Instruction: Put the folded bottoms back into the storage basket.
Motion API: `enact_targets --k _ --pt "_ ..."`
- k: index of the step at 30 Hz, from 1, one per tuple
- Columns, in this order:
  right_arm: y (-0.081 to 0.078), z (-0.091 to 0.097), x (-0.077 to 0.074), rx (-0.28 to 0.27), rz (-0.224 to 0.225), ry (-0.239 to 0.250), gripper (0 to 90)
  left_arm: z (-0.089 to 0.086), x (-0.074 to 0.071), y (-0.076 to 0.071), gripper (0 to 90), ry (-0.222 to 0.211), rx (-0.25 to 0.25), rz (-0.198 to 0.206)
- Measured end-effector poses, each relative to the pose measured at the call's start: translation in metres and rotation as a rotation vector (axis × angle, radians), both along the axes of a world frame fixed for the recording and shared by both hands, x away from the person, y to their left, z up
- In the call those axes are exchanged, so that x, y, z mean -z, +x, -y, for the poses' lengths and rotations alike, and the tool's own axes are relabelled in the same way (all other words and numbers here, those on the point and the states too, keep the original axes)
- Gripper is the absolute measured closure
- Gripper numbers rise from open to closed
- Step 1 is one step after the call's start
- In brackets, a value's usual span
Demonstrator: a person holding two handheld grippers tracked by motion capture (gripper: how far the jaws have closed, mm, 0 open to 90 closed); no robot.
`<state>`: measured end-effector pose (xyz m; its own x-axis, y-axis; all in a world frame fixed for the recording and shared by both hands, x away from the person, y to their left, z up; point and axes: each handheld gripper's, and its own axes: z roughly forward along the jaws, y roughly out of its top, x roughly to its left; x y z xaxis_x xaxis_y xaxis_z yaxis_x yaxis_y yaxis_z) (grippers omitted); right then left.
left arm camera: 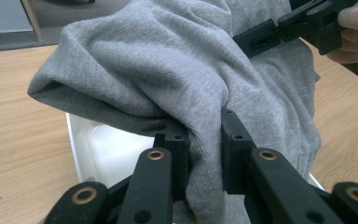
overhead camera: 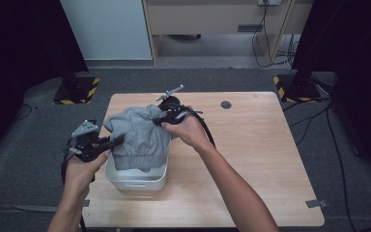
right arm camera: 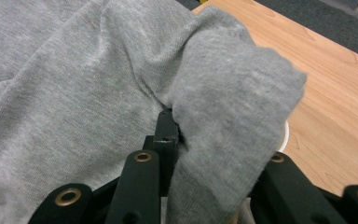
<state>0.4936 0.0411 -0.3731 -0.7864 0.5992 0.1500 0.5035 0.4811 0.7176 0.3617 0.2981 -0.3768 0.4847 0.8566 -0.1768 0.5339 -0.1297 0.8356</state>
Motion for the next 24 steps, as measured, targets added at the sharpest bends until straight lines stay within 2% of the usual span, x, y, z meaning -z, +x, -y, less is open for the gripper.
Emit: enact_targets --k 24 --pt "0.0000 -0.0046 0.0037 -0.005 -0.004 0.002 70.9 -0.0044 0.0029 -0.0006 76.4 0.002 -0.004 -0.007"
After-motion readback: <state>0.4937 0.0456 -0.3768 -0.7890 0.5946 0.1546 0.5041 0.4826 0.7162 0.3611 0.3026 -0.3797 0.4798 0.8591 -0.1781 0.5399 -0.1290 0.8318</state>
